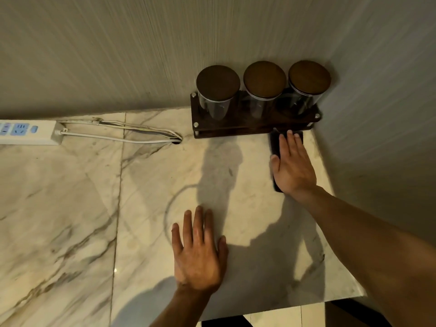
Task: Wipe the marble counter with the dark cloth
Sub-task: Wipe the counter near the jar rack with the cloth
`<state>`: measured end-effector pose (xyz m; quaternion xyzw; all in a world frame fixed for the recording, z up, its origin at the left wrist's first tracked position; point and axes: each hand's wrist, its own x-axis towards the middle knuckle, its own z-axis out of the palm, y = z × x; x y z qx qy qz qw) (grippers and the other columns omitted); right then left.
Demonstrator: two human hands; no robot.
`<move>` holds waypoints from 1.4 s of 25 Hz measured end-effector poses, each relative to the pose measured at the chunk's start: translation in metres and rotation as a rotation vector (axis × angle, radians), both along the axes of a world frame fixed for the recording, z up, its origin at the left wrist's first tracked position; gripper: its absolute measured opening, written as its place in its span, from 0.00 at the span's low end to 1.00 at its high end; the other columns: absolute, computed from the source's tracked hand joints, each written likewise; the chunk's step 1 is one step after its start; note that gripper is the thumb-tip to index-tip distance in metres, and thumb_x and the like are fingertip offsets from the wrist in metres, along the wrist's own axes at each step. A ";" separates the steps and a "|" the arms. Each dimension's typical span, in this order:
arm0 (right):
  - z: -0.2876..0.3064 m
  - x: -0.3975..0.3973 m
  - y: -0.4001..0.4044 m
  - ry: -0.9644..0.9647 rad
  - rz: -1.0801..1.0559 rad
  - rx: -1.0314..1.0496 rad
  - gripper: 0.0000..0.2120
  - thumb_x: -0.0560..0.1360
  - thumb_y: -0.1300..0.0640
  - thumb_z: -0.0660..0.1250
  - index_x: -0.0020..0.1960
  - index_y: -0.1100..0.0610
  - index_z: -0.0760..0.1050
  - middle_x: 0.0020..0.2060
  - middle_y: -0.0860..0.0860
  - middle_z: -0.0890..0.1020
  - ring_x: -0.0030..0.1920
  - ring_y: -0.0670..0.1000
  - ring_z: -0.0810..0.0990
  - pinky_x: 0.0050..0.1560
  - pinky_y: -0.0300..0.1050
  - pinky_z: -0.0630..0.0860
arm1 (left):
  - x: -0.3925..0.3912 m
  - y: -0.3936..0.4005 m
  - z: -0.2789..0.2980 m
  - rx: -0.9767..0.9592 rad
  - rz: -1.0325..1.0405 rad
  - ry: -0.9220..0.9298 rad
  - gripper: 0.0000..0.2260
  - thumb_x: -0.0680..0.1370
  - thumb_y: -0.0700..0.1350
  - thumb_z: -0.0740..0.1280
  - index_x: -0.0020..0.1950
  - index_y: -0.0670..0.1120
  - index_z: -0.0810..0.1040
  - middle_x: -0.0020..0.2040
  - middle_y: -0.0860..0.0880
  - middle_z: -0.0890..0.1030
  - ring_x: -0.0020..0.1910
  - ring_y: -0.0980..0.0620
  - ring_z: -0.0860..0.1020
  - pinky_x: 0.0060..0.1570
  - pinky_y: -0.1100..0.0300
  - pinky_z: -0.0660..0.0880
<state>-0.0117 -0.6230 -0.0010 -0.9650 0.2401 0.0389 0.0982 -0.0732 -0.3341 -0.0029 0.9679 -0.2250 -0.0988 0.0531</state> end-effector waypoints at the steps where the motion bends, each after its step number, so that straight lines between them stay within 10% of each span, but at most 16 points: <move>1: -0.001 0.001 0.001 -0.022 -0.050 0.010 0.28 0.81 0.49 0.46 0.77 0.59 0.48 0.77 0.58 0.48 0.77 0.55 0.44 0.74 0.48 0.42 | 0.000 0.000 0.000 0.000 0.000 0.005 0.29 0.77 0.57 0.54 0.74 0.42 0.65 0.75 0.42 0.64 0.75 0.40 0.58 0.71 0.38 0.55; 13: -0.003 -0.020 0.026 -0.129 -0.407 0.045 0.34 0.79 0.41 0.47 0.77 0.62 0.49 0.77 0.61 0.50 0.76 0.57 0.45 0.74 0.51 0.42 | -0.001 0.001 0.000 -0.017 0.000 0.002 0.28 0.77 0.56 0.54 0.74 0.43 0.64 0.75 0.42 0.64 0.75 0.39 0.58 0.70 0.37 0.55; 35: -0.005 -0.141 0.090 -0.198 -0.561 0.022 0.27 0.80 0.55 0.51 0.76 0.63 0.53 0.76 0.60 0.55 0.76 0.58 0.48 0.75 0.51 0.45 | -0.004 0.004 -0.002 -0.043 -0.041 -0.066 0.28 0.79 0.55 0.53 0.75 0.41 0.60 0.74 0.39 0.64 0.74 0.37 0.58 0.71 0.36 0.53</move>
